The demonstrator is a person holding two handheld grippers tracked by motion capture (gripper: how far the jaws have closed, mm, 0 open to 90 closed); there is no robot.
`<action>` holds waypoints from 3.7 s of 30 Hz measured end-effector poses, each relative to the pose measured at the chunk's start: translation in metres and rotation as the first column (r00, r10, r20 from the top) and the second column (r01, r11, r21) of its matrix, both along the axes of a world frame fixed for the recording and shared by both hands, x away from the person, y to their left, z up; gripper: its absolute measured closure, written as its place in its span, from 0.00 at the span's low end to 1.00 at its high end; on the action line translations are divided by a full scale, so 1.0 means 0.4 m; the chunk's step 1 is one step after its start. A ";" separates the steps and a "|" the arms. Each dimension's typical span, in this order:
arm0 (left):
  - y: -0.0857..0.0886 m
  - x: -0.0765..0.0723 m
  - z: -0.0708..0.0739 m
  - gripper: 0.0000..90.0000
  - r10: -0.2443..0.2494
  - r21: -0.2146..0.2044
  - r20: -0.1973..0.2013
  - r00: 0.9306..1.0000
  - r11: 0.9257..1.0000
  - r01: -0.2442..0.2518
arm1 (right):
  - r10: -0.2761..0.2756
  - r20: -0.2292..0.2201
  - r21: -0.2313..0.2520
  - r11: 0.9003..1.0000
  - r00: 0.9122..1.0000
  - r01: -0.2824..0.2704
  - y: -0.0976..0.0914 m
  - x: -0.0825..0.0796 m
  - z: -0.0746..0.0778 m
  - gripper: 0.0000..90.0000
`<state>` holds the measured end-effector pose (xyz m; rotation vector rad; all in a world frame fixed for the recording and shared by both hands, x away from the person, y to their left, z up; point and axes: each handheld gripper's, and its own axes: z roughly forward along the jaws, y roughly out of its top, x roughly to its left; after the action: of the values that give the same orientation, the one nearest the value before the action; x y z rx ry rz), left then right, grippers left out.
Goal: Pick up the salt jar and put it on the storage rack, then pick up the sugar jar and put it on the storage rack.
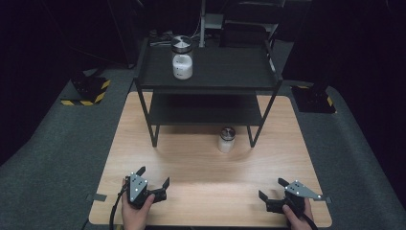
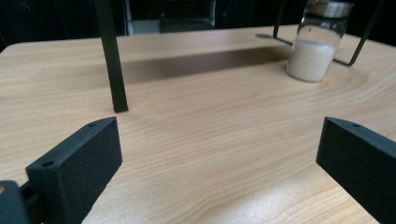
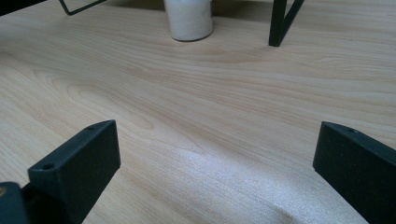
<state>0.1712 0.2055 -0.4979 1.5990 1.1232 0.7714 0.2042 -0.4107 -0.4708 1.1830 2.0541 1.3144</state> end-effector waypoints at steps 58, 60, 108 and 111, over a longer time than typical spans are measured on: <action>0.017 0.041 0.035 0.01 -0.043 0.009 -0.138 0.989 0.999 0.044 | -0.025 0.004 -0.034 0.999 1.000 0.025 0.024 -0.004 0.005 0.00; 0.018 0.038 0.033 0.01 -0.045 0.009 -0.131 0.990 0.999 0.046 | -0.026 0.011 -0.033 0.999 1.000 0.026 0.025 -0.005 0.003 0.01; 0.033 0.039 0.032 0.01 -0.075 0.005 -0.129 0.989 0.997 0.076 | 0.084 0.082 -0.047 0.996 0.993 -0.080 0.243 0.253 0.059 0.00; 0.032 0.039 0.032 0.01 -0.074 0.005 -0.130 0.989 0.997 0.075 | 0.071 0.080 -0.026 0.997 0.994 -0.070 0.250 0.267 0.050 0.00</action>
<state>0.1868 0.2183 -0.4849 1.7096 1.1466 0.6318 0.3110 -0.3107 -0.4510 1.0385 2.0645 1.3443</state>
